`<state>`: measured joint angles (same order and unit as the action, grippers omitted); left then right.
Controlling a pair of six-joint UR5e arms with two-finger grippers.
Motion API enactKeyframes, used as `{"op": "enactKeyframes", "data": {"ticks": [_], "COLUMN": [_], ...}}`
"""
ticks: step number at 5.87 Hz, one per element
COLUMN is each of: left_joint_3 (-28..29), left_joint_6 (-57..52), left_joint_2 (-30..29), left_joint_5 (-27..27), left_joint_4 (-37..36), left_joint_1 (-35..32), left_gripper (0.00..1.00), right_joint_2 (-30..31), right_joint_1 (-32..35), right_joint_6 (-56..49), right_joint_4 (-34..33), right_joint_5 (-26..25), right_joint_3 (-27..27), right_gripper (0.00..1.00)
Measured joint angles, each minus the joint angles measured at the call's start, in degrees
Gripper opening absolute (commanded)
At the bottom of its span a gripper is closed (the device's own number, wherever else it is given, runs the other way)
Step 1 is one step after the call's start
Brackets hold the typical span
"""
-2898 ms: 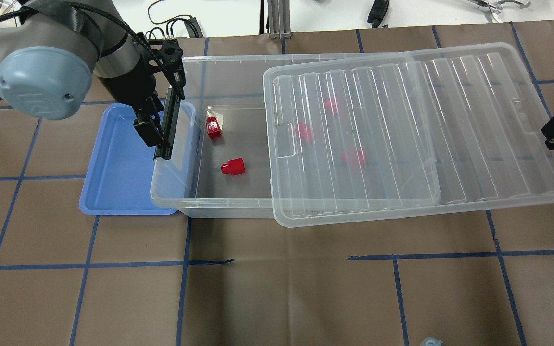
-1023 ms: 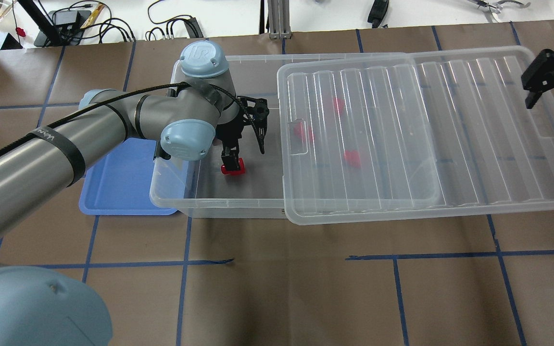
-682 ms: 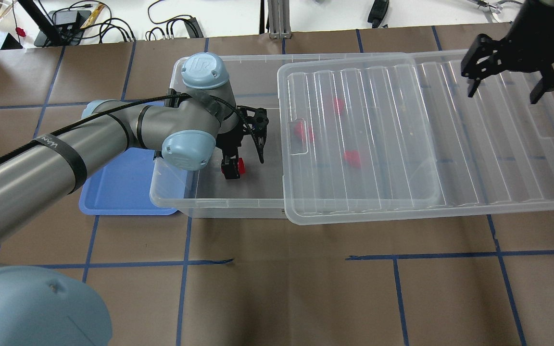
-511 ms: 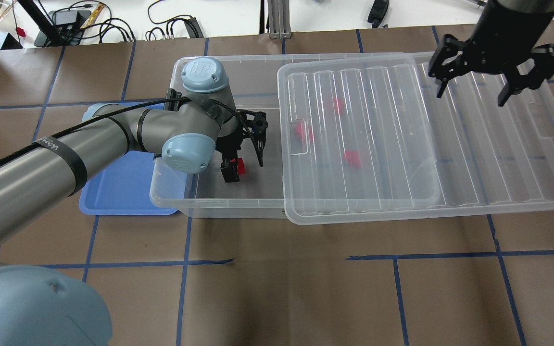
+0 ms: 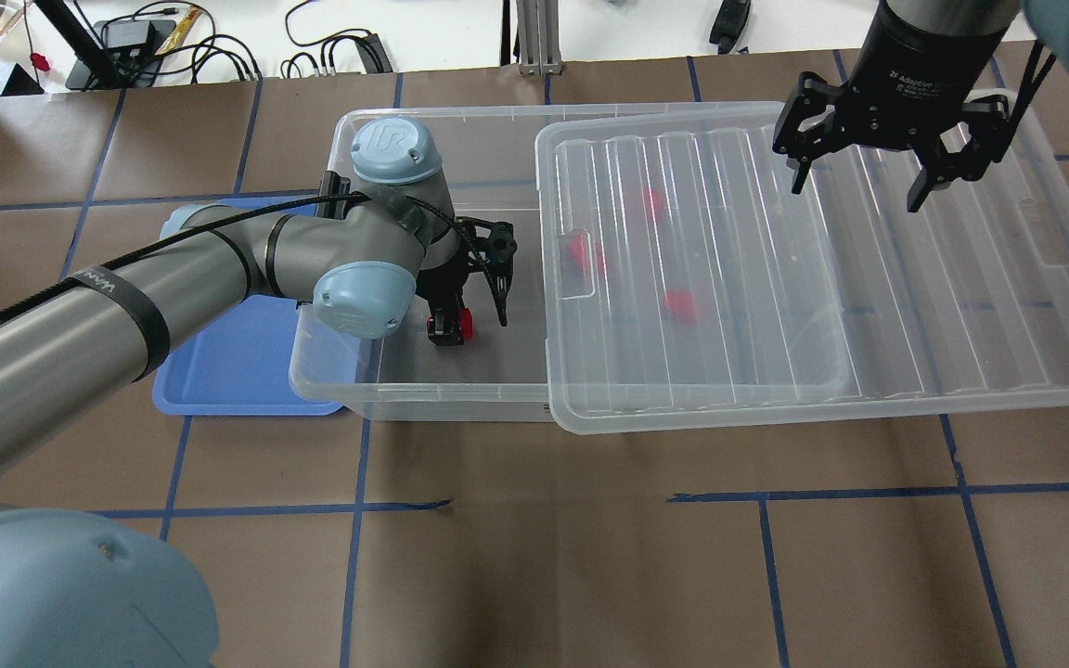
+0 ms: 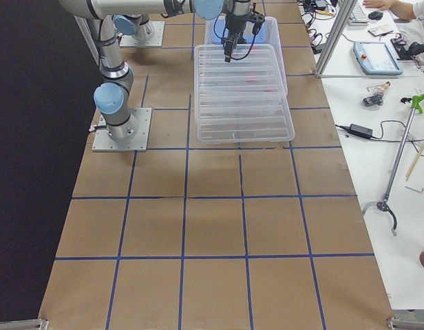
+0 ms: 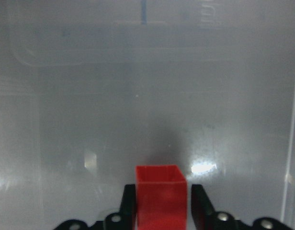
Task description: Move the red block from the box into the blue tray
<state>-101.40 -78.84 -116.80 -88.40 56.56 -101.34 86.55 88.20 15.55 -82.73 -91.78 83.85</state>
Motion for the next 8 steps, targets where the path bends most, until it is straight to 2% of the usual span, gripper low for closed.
{"op": "enactKeyframes", "data": {"ticks": [3, 5, 6, 8], "left_joint_3": [2.02, 7.33, 9.72, 10.57], "left_joint_6": [1.23, 1.81, 1.33, -6.31], "left_joint_2": [4.05, 11.54, 14.80, 17.57], "left_joint_5": [-0.41, -0.38, -0.29, 0.33], "left_joint_4": [2.43, 13.14, 18.62, 22.44], "left_joint_1": [-0.01, 2.65, 6.44, 16.77], "left_gripper": [0.07, 0.07, 0.05, 0.05], "right_joint_2": [0.21, 0.17, 0.08, -0.01], "right_joint_1": [0.17, 0.16, -0.03, -2.36], "right_joint_6": [-1.93, -6.34, -6.90, -12.29], "right_joint_4": [0.12, -0.18, -0.22, -0.52], "right_joint_5": [0.95, 2.69, 2.83, 2.19], "right_joint_3": [-0.07, -0.03, -0.01, 0.38], "right_gripper": [1.00, 1.00, 1.00, 1.00]}}
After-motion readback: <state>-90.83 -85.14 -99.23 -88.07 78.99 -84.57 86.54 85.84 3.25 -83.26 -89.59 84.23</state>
